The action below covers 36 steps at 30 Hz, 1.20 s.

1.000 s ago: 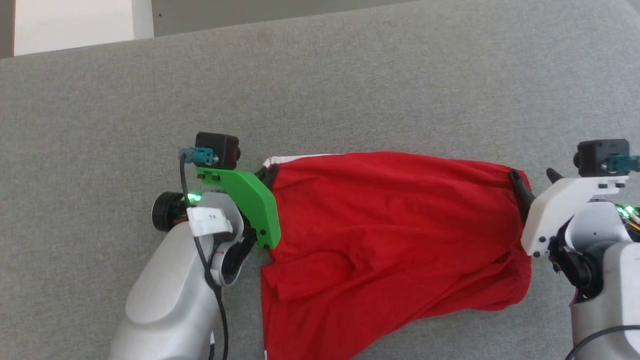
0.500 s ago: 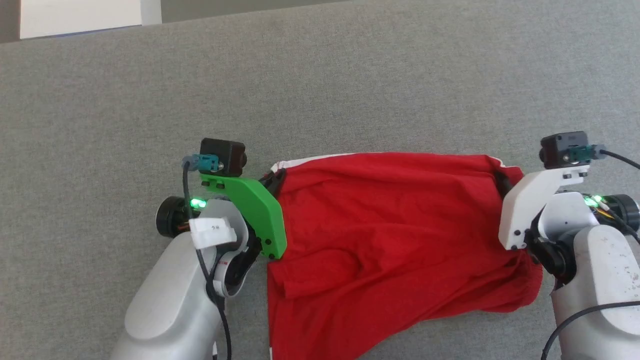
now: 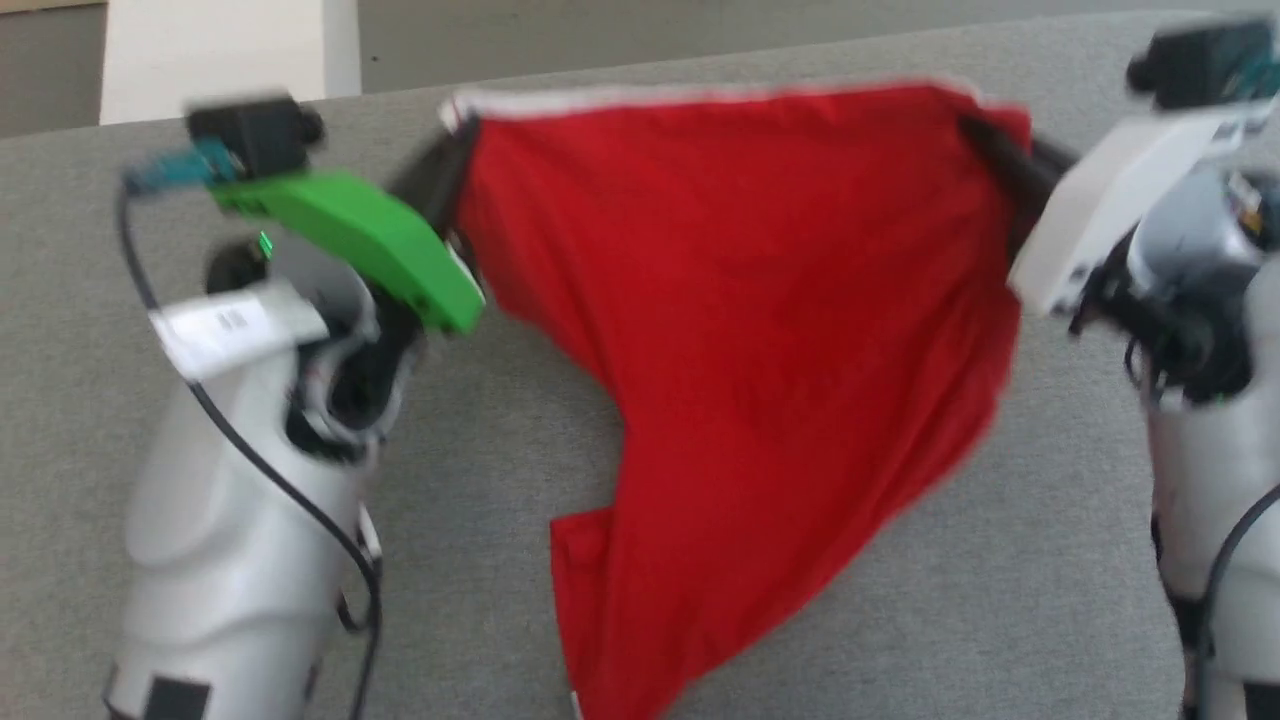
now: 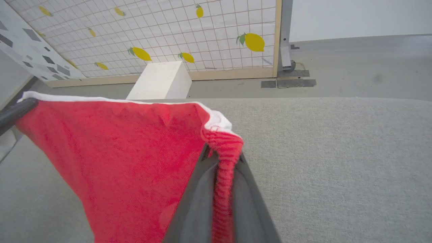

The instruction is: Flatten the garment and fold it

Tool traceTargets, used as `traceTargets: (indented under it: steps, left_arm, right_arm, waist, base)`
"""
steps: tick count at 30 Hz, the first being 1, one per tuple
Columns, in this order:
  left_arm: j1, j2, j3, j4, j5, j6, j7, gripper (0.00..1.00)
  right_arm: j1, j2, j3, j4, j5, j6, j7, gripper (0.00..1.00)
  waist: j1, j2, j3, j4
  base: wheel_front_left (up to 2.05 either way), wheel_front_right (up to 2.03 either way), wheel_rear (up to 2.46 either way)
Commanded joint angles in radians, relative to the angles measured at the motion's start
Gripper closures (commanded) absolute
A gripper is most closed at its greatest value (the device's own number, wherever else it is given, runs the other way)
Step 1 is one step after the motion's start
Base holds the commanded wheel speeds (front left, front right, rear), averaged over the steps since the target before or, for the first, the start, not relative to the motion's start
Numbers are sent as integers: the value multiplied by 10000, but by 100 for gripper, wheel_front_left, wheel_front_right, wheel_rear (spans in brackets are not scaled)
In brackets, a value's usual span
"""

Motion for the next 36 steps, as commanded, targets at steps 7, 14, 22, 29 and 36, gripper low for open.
traceTargets:
  steps: [7,14,22,29,36]
  left_arm:
    - [-3075,598,354,996,312,7,335,100]
    - [-6009,753,482,2608,1039,135,-508,100]
    - [-8263,819,692,3675,1744,259,-2416,100]
    - [-7996,665,678,4501,1505,-324,-3248,100]
    - [-6341,680,484,4204,1297,-964,-4083,100]
  right_arm:
    - [-3307,443,-889,807,768,-13,1031,100]
    - [-6405,816,-1465,2512,-457,-13,-116,100]
    - [-8483,997,-1498,4145,-1302,-13,-2361,100]
    - [-8405,1015,-1325,5032,-795,-13,-3482,100]
    - [-6545,512,-346,4364,1069,-13,-3774,100]
  waist:
    - [0,-1,457,549]
    - [0,-1,1202,771]
    - [0,-1,1932,863]
    - [0,-1,2469,1177]
    - [0,-1,2237,1560]
  base:
    - [0,0,0]
    - [0,0,0]
    - [0,0,0]
    - [0,0,0]
    - [0,0,0]
